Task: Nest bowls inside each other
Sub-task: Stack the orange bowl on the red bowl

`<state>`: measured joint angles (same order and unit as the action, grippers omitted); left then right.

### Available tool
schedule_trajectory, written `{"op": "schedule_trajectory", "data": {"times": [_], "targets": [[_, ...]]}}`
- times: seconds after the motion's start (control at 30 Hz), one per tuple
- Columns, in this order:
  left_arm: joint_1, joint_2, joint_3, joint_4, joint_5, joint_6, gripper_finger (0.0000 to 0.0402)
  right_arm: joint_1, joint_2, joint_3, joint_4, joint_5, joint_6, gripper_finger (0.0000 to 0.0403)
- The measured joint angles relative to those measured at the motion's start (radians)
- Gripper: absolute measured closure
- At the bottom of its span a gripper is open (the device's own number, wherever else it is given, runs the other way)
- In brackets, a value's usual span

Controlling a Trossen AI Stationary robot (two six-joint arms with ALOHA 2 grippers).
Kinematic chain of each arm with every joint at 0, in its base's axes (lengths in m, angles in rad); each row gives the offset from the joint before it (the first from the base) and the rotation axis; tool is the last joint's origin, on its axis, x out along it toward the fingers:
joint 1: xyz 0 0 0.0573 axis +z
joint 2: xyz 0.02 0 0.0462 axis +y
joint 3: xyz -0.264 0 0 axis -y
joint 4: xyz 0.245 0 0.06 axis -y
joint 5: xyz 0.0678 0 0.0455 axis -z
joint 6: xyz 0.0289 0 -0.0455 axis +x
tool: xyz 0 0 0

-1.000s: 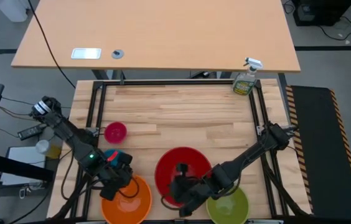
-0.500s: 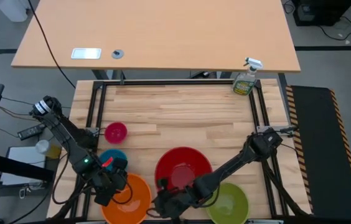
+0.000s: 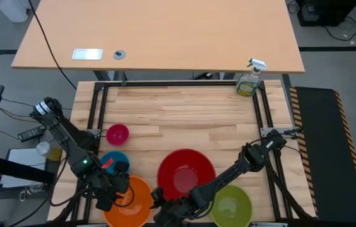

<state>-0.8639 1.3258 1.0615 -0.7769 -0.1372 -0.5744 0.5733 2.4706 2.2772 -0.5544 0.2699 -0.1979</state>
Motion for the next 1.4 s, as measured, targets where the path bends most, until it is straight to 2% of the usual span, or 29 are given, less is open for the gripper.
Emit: {"op": "schedule_trajectory", "data": {"times": [0.13, 0.23, 0.33, 0.6, 0.77, 0.9, 1.17, 1.33, 1.4], "targets": [[0.0, 0.0, 0.0, -0.002, 0.0, -0.01, 0.0171, -0.008, 0.0, -0.002, 0.008, -0.033, -0.067, 0.015], [0.0, 0.0, 0.0, -0.002, -0.003, -0.028, 0.0171, -0.023, 0.008, -0.002, 0.047, -0.097, -0.086, 0.0149], [0.0, 0.0, 0.0, -0.003, -0.004, -0.05, 0.0171, -0.04, 0.017, -0.004, 0.04, -0.105, -0.116, 0.0156], [-0.004, 0.0, 0.0, -0.006, -0.006, -0.103, 0.0171, -0.07, 0.016, -0.004, 0.016, -0.053, -0.19, 0.0179], [-0.004, 0.0, 0.0, -0.007, -0.005, -0.137, 0.0171, -0.094, 0.015, -0.004, 0.002, 0.043, -0.156, 0.0193], [-0.009, 0.0, 0.0, -0.024, -0.005, -0.15, 0.0171, -0.11, 0.011, -0.004, 0.006, 0.071, -0.162, 0.0197], [-0.027, 0.0, 0.0, -0.045, -0.008, -0.173, 0.0171, -0.088, 0.011, -0.003, 0.069, -0.073, -0.164, 0.0197], [-0.026, 0.0, 0.0, -0.046, -0.033, -0.173, 0.0171, -0.064, 0.012, -0.003, 0.226, -0.087, -0.164, 0.0197], [-0.026, 0.0, 0.0, -0.046, -0.048, -0.173, 0.0171, -0.066, 0.024, -0.002, 0.259, -0.062, -0.155, 0.0197]]}}
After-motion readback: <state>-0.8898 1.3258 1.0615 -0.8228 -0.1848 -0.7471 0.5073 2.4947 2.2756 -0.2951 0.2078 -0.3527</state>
